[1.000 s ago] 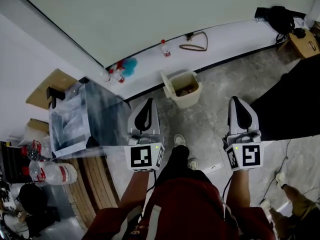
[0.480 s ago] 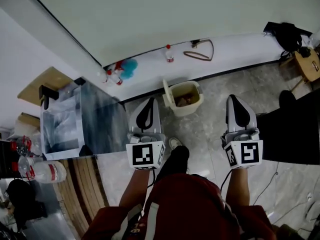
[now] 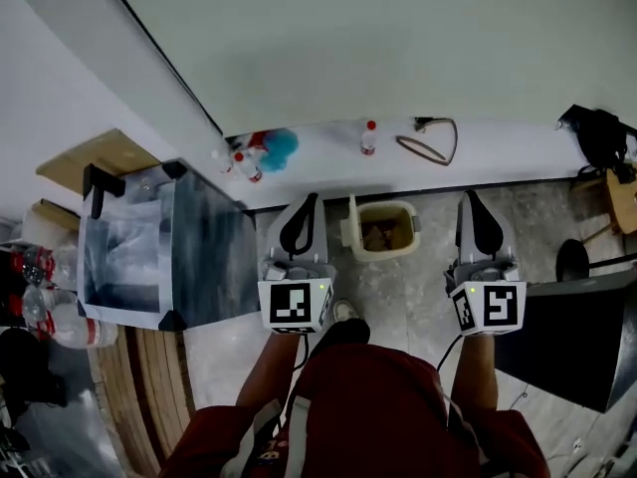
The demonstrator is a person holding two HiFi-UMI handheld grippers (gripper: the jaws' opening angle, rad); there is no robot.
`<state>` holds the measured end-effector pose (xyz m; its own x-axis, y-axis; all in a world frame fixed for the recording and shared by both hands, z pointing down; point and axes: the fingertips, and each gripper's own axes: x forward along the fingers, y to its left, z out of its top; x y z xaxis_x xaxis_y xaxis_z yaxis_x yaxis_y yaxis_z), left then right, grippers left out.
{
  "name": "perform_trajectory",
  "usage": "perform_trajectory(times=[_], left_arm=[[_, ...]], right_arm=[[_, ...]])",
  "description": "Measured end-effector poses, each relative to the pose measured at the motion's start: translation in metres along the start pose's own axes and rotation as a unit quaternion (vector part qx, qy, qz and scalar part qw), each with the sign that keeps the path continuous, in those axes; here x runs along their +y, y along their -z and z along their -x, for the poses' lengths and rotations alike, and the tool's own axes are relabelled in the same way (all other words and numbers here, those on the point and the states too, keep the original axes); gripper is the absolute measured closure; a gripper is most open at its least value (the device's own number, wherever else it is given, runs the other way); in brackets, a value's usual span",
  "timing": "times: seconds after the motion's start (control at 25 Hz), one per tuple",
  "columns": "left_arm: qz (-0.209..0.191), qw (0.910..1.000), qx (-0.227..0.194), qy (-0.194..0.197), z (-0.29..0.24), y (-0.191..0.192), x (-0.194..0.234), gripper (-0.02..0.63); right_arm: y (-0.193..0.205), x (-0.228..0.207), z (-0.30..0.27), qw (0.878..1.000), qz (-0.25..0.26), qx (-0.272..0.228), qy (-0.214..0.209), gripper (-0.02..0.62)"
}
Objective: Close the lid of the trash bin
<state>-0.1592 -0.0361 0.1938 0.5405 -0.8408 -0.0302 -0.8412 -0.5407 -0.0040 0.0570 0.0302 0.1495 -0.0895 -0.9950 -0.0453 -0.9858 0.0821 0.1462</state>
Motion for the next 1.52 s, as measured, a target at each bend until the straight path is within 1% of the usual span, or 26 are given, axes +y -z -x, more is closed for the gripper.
perform_trajectory(times=[0.2, 0.36, 0.64, 0.8, 0.96, 1.04, 1.12, 1.2, 1.32, 1.4, 1.48, 1.52], left_arm=[[0.001, 0.9997, 0.009, -0.022, -0.028, 0.013, 0.031, 0.601], [0.005, 0.9989, 0.029, -0.037, -0.047, 0.029, 0.045, 0.600], [0.006, 0.9945, 0.094, -0.047, -0.076, 0.087, 0.030, 0.600], [0.010, 0.9883, 0.141, -0.057, -0.092, 0.132, 0.012, 0.600], [0.019, 0.9803, 0.184, -0.069, -0.102, 0.177, -0.003, 0.600], [0.034, 0.9747, 0.208, -0.076, -0.103, 0.200, -0.010, 0.600], [0.041, 0.9672, 0.236, -0.086, -0.098, 0.227, -0.016, 0.600], [0.037, 0.9595, 0.264, -0.091, -0.092, 0.258, -0.021, 0.600], [0.042, 0.9480, 0.304, -0.086, -0.086, 0.303, -0.031, 0.596], [0.051, 0.9394, 0.329, -0.083, -0.081, 0.332, -0.038, 0.579], [0.059, 0.9299, 0.354, -0.079, -0.073, 0.359, -0.046, 0.539], [0.060, 0.9257, 0.365, -0.077, -0.069, 0.370, -0.049, 0.532]], right_arm=[[0.004, 0.010, -0.052, 1.000, 0.006, 0.001, -0.027, 0.595], [0.024, 0.008, -0.079, 0.999, -0.004, 0.018, -0.041, 0.595], [0.082, -0.009, -0.110, 0.994, -0.032, 0.063, -0.079, 0.595], [0.124, -0.027, -0.131, 0.989, -0.055, 0.089, -0.105, 0.595], [0.171, -0.032, -0.142, 0.981, -0.065, 0.119, -0.136, 0.595], [0.193, -0.030, -0.142, 0.976, -0.075, 0.135, -0.150, 0.595], [0.215, -0.029, -0.141, 0.971, -0.085, 0.150, -0.163, 0.595], [0.234, -0.027, -0.140, 0.967, -0.091, 0.164, -0.174, 0.595], [0.261, -0.025, -0.138, 0.961, -0.093, 0.179, -0.187, 0.595], [0.279, -0.023, -0.135, 0.958, -0.094, 0.188, -0.194, 0.595], [0.296, -0.021, -0.130, 0.955, -0.098, 0.200, -0.197, 0.595], [0.304, -0.020, -0.128, 0.953, -0.101, 0.205, -0.198, 0.595]])
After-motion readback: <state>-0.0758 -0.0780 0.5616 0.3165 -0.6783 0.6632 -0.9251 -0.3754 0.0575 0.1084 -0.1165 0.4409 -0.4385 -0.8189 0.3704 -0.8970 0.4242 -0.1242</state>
